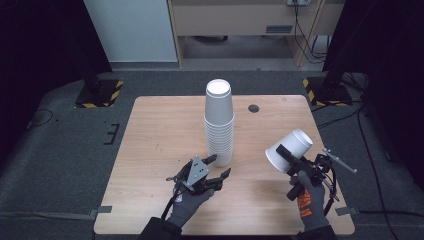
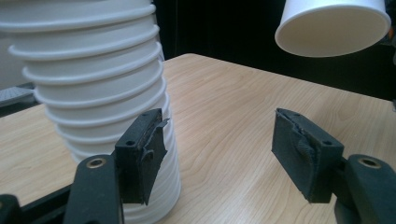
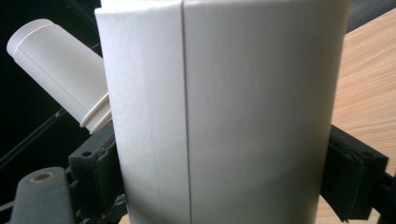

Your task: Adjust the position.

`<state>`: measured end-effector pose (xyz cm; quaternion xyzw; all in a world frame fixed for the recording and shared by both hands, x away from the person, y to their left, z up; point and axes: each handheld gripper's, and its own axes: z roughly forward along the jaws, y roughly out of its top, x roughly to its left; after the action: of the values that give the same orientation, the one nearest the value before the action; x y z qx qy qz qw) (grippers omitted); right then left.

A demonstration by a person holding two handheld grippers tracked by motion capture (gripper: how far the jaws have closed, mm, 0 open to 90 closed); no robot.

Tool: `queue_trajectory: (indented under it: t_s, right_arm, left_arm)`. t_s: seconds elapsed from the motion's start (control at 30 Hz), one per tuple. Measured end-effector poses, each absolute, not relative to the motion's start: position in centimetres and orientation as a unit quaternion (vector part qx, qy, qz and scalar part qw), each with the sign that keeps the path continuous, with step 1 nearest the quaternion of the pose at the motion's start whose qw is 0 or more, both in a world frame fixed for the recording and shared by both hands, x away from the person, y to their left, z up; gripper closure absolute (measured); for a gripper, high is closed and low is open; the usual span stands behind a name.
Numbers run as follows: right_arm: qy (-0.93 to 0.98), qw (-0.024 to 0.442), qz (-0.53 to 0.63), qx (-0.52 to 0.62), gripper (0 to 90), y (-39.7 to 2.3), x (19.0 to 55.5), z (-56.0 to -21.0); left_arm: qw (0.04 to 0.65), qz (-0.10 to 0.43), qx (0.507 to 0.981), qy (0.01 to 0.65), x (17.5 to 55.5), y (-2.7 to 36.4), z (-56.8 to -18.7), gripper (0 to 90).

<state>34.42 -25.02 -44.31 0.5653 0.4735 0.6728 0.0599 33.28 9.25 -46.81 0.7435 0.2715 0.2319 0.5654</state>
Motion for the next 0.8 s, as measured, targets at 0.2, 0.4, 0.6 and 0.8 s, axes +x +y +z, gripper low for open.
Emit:
queue_trajectory:
  t_s: [0.2,0.4,0.6,0.8]
  right_arm:
    - [0.473,0.057,0.673,0.566,15.2,-25.0,34.5,-44.4]
    - [0.472,0.052,0.673,0.567,15.2,-25.0,34.4,-44.4]
    - [0.471,0.048,0.675,0.567,15.2,-25.0,34.5,-44.4]
    - [0.467,0.042,0.677,0.567,15.2,-25.0,34.4,-44.4]
  left_arm:
    - [0.571,0.227,0.744,0.263,33.5,8.3,-46.6,34.9]
    - [0.574,0.223,0.746,0.253,33.7,7.3,-46.4,36.7]
    - [0.579,0.221,0.745,0.245,34.0,6.2,-46.4,37.6]
    - [0.584,0.218,0.745,0.237,34.4,5.0,-46.6,38.0]
